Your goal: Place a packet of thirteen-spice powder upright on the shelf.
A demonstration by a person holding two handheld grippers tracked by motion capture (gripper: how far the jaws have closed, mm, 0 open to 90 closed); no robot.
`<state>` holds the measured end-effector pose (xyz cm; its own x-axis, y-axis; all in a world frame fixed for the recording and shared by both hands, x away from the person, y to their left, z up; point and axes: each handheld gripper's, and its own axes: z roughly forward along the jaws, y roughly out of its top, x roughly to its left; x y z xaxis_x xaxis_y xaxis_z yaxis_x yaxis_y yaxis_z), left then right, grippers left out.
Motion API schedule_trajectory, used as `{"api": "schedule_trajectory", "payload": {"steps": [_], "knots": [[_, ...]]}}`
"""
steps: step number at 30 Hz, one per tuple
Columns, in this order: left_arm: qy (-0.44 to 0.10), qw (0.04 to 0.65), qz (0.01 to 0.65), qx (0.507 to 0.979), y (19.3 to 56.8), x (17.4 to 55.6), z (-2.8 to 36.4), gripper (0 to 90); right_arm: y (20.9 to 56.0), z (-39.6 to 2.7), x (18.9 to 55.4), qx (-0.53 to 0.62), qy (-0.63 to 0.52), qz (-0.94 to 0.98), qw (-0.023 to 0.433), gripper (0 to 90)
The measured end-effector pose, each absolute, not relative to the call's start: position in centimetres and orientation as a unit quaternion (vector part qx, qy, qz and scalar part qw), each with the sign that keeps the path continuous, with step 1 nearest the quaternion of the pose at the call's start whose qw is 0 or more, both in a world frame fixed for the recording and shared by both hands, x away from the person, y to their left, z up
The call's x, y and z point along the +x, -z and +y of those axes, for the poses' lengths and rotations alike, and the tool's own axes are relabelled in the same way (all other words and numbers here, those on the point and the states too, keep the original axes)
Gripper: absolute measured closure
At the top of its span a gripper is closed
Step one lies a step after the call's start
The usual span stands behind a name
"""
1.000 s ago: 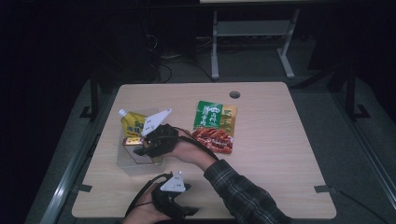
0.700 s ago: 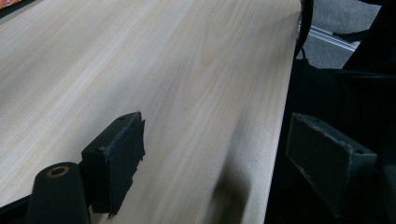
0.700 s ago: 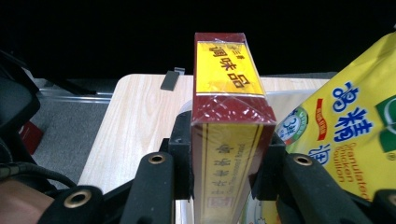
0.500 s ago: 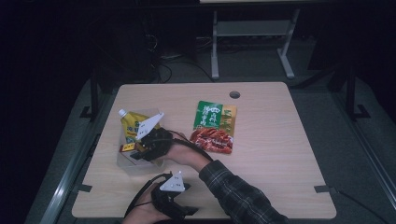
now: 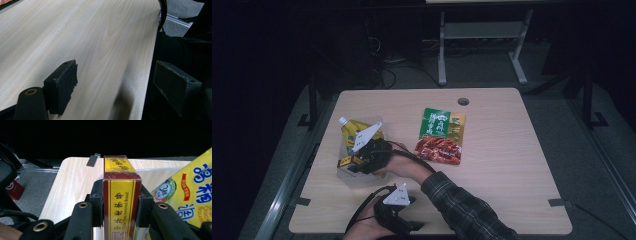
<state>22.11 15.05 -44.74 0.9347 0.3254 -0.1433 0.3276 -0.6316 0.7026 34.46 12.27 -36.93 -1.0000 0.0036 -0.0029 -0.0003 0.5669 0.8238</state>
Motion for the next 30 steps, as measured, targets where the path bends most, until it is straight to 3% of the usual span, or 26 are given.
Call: {"api": "schedule_trajectory", "payload": {"steps": [9, 30], "knots": [[0.002, 0.393, 0.183, 0.901, 44.8, 22.0, 15.0, 18.6, 36.3, 11.7, 34.3, 0.007, -0.474, 0.881, 0.005, 61.8], [-0.002, 0.396, 0.189, 0.899, 44.9, 22.5, 15.3, 18.6, 34.5, 5.8, 33.8, 0.043, -0.486, 0.873, 0.018, 56.3]]}}
